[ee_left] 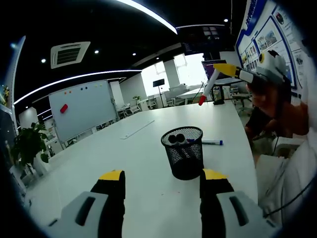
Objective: Pick up the whiteboard markers from the pen holder and place them facing the whiteboard neatly
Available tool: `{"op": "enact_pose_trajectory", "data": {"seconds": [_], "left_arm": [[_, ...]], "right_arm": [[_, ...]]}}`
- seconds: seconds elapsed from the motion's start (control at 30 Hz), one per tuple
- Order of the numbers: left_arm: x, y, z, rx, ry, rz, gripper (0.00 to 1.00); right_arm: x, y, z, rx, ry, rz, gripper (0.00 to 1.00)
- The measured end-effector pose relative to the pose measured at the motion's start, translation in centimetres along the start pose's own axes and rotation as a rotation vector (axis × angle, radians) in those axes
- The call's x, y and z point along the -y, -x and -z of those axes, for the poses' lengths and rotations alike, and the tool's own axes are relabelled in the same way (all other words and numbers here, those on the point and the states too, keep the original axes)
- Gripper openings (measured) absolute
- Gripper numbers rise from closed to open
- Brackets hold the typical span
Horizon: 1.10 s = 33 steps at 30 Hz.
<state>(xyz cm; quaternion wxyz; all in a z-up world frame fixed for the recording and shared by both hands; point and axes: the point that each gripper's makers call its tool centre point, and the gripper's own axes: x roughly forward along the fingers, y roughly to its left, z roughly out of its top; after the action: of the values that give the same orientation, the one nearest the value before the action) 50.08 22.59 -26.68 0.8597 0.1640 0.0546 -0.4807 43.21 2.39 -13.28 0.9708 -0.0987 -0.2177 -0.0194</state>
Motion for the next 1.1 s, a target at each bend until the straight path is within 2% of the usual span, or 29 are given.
{"op": "enact_pose_trajectory", "data": {"seconds": [0.47, 1.1], "left_arm": [[0.0, 0.0, 0.0, -0.003, -0.001, 0.0, 0.62], [0.1, 0.0, -0.1, 0.0, -0.001, 0.001, 0.62]], "right_arm": [[1.7, 0.3, 1.0, -0.026, 0.003, 0.029, 0.09], [2.4, 0.7, 2.5, -0.061, -0.011, 0.055, 0.09]]}}
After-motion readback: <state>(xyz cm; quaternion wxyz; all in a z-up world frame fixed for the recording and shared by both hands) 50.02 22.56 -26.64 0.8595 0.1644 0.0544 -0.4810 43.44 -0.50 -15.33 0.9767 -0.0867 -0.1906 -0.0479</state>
